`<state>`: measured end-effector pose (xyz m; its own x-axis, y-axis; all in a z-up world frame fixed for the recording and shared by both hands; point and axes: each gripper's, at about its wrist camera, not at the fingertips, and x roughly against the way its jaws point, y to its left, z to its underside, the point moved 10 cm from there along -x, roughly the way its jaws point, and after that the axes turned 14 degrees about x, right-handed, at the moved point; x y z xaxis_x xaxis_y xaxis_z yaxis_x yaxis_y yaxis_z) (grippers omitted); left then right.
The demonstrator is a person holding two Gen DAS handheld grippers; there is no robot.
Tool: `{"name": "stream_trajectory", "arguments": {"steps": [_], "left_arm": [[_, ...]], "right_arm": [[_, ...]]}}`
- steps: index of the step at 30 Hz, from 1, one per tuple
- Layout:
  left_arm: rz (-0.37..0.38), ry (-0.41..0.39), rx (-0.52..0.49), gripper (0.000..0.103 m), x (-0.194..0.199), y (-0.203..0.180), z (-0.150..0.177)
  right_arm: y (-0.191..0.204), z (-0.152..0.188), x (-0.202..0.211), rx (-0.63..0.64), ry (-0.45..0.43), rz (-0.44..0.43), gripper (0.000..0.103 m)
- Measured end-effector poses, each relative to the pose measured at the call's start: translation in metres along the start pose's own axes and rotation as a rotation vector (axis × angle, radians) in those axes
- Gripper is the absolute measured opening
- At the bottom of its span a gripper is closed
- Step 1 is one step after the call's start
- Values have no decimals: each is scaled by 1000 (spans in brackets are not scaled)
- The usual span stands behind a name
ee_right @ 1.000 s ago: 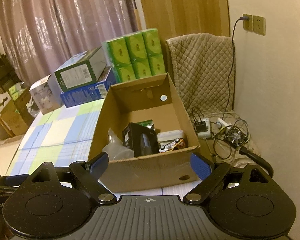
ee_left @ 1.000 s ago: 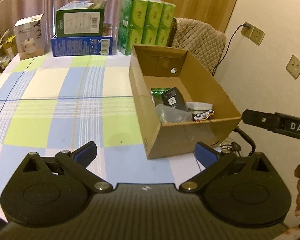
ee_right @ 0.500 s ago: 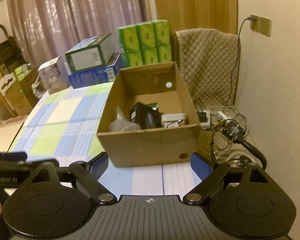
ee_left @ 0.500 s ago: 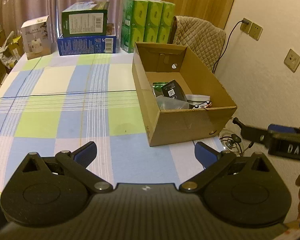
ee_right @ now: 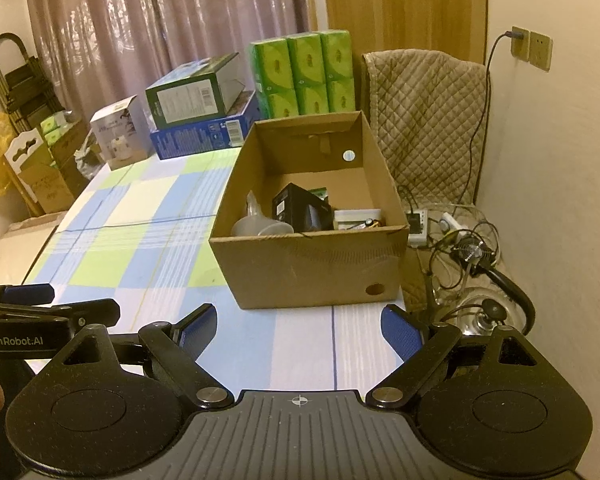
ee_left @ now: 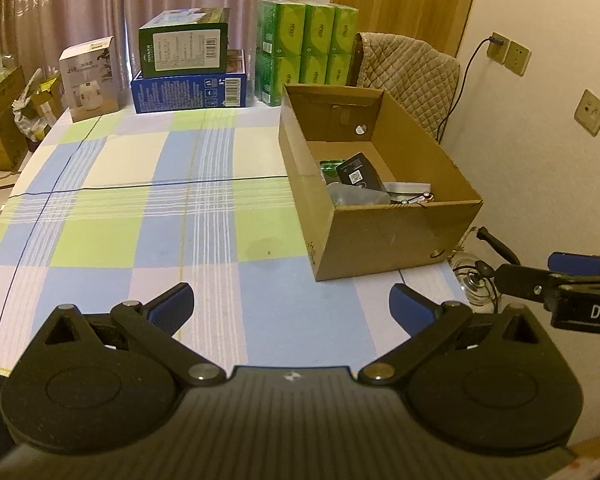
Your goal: Organize objects
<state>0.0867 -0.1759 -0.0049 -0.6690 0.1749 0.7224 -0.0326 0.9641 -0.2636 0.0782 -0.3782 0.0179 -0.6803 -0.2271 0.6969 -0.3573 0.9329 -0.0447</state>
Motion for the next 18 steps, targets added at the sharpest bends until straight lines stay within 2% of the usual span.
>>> {"name": "stream_trajectory", "arguments": {"steps": [18], "left_arm": [[7,-5,6,102,1,0,1]], "right_arm": [[3,1,-1,-11,0,-11,86]]}}
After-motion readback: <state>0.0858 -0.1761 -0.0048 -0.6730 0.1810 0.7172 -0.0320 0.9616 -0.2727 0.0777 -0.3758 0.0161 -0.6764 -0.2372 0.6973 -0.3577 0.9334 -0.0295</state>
